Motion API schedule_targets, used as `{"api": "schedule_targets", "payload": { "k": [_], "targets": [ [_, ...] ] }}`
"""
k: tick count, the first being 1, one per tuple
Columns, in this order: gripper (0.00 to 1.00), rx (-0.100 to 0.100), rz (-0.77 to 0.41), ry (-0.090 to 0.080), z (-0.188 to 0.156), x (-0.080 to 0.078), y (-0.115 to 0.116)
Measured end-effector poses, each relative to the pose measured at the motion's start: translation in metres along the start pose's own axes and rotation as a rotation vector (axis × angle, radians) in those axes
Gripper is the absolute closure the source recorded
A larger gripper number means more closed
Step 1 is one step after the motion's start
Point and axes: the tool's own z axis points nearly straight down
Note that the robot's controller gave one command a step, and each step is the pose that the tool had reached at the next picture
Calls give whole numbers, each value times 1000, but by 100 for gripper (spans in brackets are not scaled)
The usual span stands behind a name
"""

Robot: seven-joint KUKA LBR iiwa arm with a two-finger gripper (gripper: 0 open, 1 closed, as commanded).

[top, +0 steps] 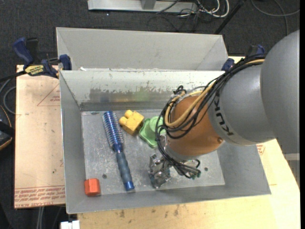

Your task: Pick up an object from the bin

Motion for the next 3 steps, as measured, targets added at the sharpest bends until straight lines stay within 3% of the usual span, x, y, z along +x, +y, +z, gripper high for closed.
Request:
{"api": "schedule_targets", "payload": {
  "k": [1,2,3],
  "targets": [
    [100,2,-99,-3,-139,5,-28],
    [100,-4,21,11,-67,25,-39],
    [100,3,127,-6,-184,17,-54]
  ]
}}
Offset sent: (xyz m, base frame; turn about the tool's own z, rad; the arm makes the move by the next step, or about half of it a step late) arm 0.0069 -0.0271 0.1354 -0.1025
